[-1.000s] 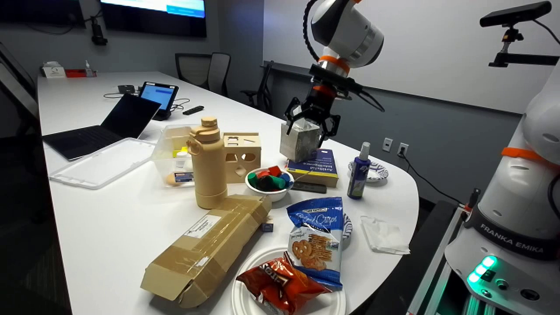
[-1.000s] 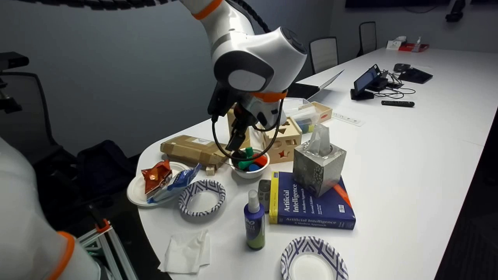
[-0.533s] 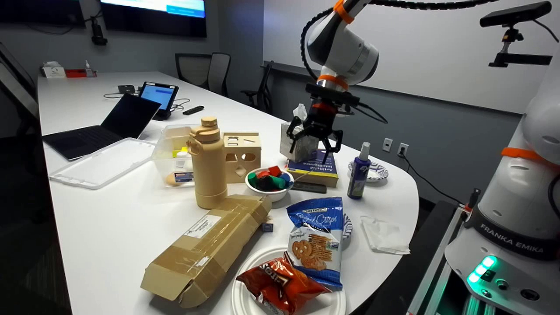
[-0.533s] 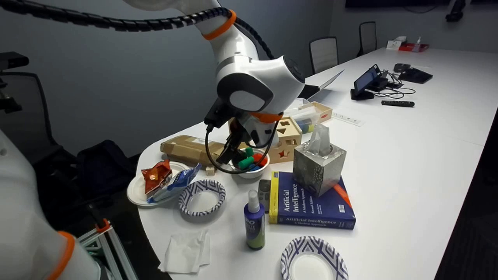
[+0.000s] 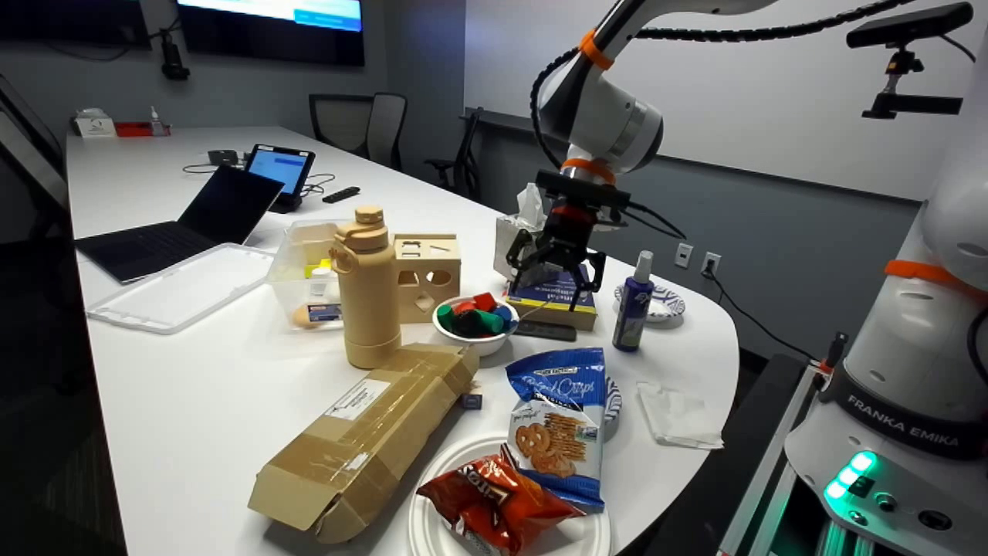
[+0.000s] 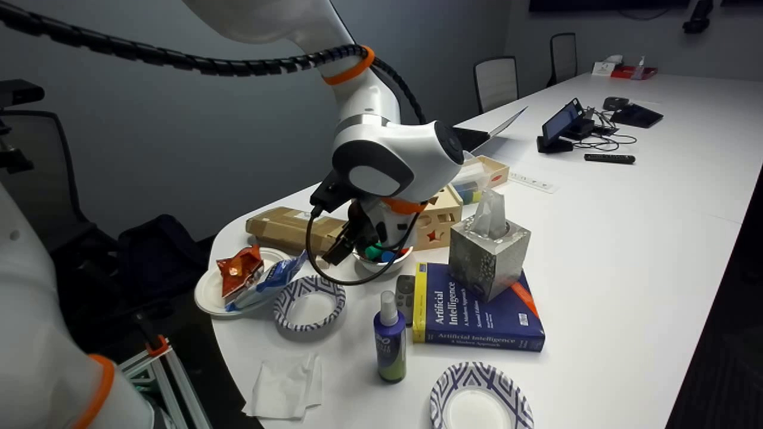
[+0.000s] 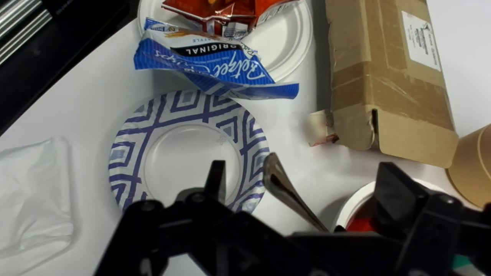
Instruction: Take the spoon and mix the objects on the bowl
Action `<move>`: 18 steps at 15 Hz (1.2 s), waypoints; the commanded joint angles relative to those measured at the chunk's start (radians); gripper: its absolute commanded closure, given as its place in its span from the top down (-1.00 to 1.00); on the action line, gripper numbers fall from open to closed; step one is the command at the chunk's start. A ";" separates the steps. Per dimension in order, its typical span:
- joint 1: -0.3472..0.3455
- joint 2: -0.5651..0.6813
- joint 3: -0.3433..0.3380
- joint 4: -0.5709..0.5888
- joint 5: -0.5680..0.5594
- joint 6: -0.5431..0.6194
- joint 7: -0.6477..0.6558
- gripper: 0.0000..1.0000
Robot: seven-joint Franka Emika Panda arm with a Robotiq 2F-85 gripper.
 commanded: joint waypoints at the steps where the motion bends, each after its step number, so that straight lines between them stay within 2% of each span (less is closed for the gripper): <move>1: 0.006 -0.001 0.008 -0.012 0.057 0.068 0.003 1.00; 12: 0.003 -0.013 0.006 -0.059 0.075 0.087 -0.014 1.00; 13: 0.003 -0.012 0.006 -0.060 0.076 0.088 -0.016 0.67; 15: 0.004 -0.010 0.006 -0.059 0.078 0.091 -0.017 0.34; 18: 0.004 -0.010 0.006 -0.059 0.078 0.106 -0.014 0.20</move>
